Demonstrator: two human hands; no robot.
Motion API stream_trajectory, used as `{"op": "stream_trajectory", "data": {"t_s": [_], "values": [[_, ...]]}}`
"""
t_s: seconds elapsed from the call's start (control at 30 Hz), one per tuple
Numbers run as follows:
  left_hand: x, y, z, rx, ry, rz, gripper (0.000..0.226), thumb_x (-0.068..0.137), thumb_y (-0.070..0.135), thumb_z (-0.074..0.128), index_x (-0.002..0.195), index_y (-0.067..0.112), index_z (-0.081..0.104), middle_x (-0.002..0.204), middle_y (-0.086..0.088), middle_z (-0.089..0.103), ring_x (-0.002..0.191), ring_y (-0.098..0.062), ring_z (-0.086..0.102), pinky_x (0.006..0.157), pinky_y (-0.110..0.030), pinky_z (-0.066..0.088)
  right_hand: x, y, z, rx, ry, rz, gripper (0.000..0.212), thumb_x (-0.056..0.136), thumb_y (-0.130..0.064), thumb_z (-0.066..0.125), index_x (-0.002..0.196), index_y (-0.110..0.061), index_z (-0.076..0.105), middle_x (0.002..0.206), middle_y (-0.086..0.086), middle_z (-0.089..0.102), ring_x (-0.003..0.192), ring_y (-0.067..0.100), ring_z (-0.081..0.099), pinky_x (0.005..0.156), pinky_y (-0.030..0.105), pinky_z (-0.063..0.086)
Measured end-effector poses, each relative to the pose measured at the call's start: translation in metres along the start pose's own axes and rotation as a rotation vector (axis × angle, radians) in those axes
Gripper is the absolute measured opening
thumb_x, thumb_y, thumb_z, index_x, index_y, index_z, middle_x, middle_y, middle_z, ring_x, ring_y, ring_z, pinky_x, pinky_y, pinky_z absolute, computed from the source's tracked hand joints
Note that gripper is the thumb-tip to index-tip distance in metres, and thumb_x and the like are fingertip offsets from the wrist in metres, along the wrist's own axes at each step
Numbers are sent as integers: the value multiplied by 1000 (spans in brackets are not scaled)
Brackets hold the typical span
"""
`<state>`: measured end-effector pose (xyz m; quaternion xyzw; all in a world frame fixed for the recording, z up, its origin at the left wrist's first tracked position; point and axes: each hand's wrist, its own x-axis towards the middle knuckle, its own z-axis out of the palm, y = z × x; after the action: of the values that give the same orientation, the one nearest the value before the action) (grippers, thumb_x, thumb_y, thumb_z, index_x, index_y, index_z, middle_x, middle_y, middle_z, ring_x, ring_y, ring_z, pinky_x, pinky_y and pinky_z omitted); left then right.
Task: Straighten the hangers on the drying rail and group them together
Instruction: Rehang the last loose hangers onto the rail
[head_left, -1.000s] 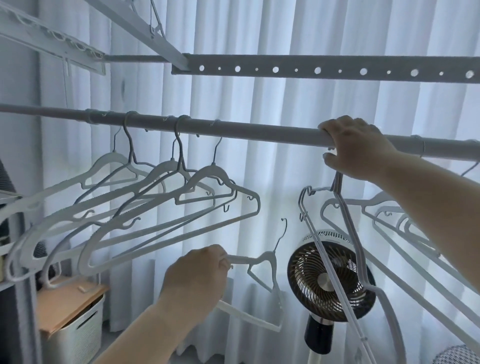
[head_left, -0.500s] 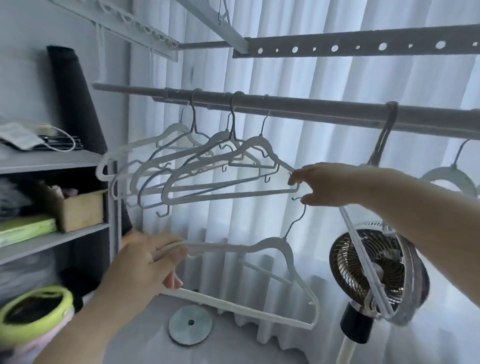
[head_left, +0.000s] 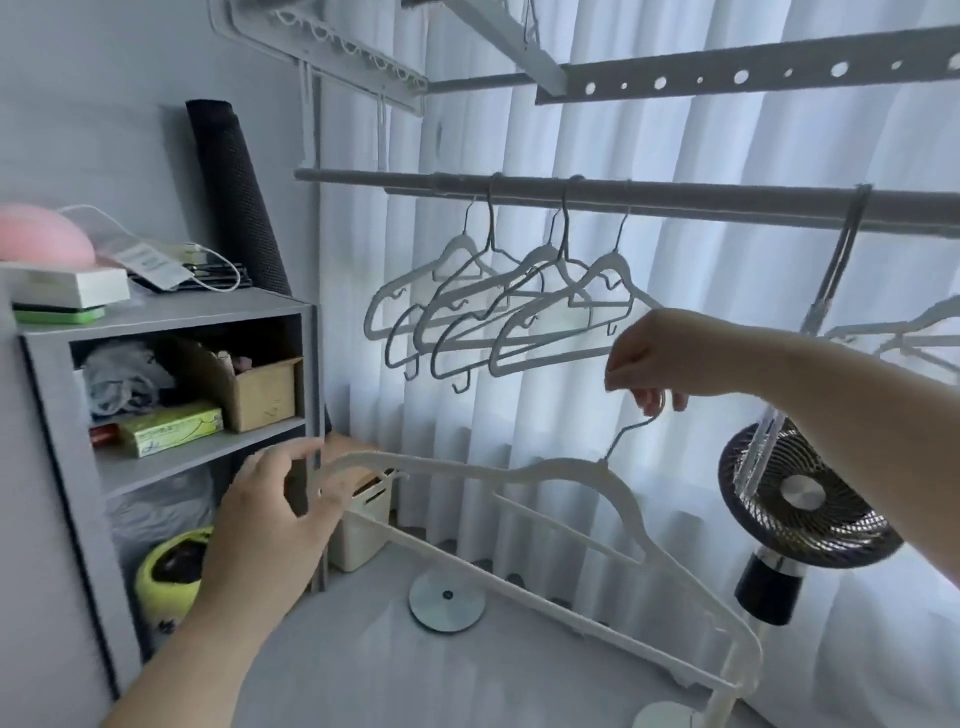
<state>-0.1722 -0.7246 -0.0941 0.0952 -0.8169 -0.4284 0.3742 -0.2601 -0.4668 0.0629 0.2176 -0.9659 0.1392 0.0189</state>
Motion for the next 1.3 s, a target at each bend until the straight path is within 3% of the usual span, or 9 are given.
{"op": "stream_trajectory", "data": {"t_s": [0.1, 0.27, 0.5, 0.63, 0.83, 0.97, 1.13, 1.2, 1.3], "values": [[-17, -4, -11, -18, -71, 40, 31, 82, 18, 61, 113, 18, 55, 105, 7, 47, 101, -8, 42, 84, -25, 31, -12, -28, 22, 177, 58, -8, 25, 86, -4, 49, 70, -21, 57, 38, -4, 56, 30, 2, 55, 30, 13, 40], [-63, 3, -9, -145, -375, 54, 22, 85, 23, 57, 101, 36, 47, 91, 26, 46, 88, 12, 46, 69, 2, 33, -28, -66, 56, 524, 122, 67, 21, 86, 0, 47, 77, -16, 59, 29, -5, 53, 28, 5, 54, 30, 12, 41], [-108, 1, -5, -142, -705, -43, 54, 84, 47, 51, 131, 32, 31, 113, 19, 41, 102, -1, 45, 77, -14, 35, -46, -97, 91, 1022, 207, 187, 9, 88, 0, 49, 90, -4, 56, 53, 7, 53, 30, 7, 56, 33, 14, 45], [-118, -4, -10, -92, -731, -90, 59, 85, 36, 54, 135, 33, 24, 115, 19, 39, 81, -2, 56, 69, -14, 42, -50, -109, 101, 1138, 224, 197, 17, 88, -1, 50, 73, -7, 53, 58, 8, 50, 31, 7, 56, 35, 14, 47], [-112, -4, -15, -85, -690, -87, 35, 93, 12, 37, 125, 23, 47, 89, 18, 52, 39, -4, 54, 36, -9, 37, -50, -110, 96, 1187, 266, 177, 19, 89, -3, 50, 71, -8, 53, 60, 8, 53, 34, 7, 59, 39, 17, 51], [-97, -5, -19, -46, -706, -50, 33, 94, 14, 37, 120, 26, 52, 86, 17, 57, 36, -7, 54, 38, -8, 40, -47, -104, 89, 903, 285, 160, 17, 89, -8, 49, 73, -10, 55, 71, 10, 61, 47, 12, 63, 47, 22, 50], [-69, 7, -20, -94, -673, -46, 26, 94, 13, 40, 105, 34, 50, 85, 12, 61, 32, -3, 52, 37, -13, 43, -41, -69, 79, -283, 566, 54, 28, 88, -25, 48, 113, -17, 59, 118, 2, 64, 121, 21, 43, 91, 27, 25], [-56, 19, -19, -116, -656, -9, 28, 93, 12, 40, 96, 39, 45, 82, 13, 61, 32, -3, 52, 36, -13, 43, -41, -50, 73, -458, 516, 18, 32, 89, -26, 46, 119, -17, 57, 127, 2, 59, 129, 19, 36, 96, 27, 16], [-36, 41, -13, -123, -654, 44, 35, 93, 11, 40, 84, 44, 46, 82, 11, 63, 32, -4, 51, 37, -15, 45, -41, -24, 61, -525, 354, 111, 30, 91, -27, 41, 115, -20, 57, 121, 4, 62, 119, 23, 48, 99, 32, 26]]}}
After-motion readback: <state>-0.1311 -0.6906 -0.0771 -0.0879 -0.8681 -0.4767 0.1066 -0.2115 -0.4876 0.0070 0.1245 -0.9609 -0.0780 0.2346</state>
